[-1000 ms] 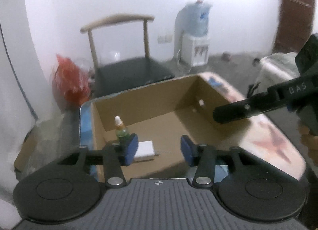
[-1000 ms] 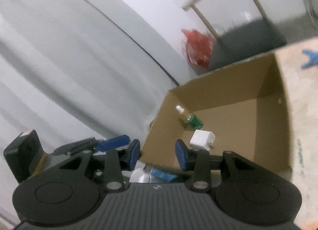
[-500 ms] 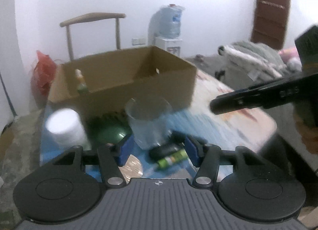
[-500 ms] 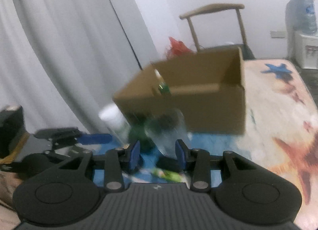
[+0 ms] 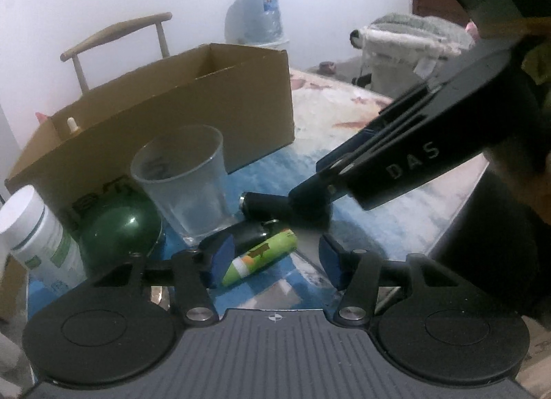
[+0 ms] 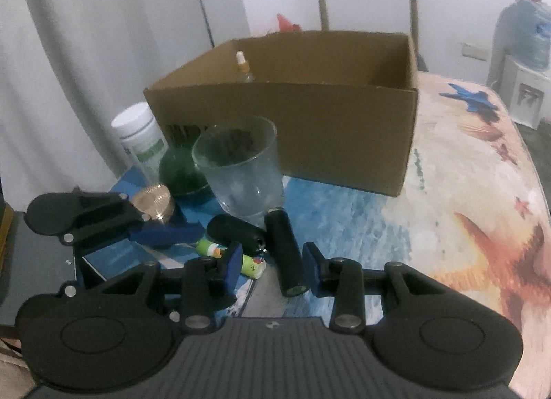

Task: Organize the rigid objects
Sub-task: 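Return the right gripper to the green lip-balm tube, then grasp the green lip-balm tube with the right gripper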

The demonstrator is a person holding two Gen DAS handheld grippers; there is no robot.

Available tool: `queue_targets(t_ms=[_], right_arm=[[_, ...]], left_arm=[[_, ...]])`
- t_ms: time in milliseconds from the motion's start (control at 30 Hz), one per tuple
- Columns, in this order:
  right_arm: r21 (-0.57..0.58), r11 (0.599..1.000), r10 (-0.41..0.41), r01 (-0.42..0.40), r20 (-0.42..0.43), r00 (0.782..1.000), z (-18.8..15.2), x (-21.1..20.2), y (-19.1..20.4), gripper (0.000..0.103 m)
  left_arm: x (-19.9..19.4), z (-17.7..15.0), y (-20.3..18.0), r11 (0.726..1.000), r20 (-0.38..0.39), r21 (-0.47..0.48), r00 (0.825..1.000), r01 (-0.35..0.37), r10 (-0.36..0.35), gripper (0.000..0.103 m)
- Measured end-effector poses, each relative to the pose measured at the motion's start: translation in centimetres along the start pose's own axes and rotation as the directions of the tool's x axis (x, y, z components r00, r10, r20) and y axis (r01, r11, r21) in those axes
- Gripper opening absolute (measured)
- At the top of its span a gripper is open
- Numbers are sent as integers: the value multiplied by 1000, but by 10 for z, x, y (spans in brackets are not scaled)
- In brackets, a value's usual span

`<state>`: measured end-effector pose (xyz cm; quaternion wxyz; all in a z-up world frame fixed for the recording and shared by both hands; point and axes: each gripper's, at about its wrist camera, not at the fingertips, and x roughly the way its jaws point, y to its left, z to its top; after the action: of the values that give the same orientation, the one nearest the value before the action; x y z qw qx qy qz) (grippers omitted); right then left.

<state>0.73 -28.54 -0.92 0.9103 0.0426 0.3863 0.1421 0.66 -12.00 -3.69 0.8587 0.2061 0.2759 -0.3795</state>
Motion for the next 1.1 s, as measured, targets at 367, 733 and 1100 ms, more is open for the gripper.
queue_targets(t_ms=[367,733,1100], right_arm=[[-52,999,11,-15,-83,997,6,27,-8,28],[-9,1000,25,-26,-108,994,-3,23,-17,24],[20,999,31,-28,-130,991,-13,10,-17,24]], left_arm=[[18,2,-1,998,-70,31,996,-58,60,48],[21,3,7,999,-140,-42,990,-15,9,49],[12,0,8,997,-177,-72,983,40,-52,49]])
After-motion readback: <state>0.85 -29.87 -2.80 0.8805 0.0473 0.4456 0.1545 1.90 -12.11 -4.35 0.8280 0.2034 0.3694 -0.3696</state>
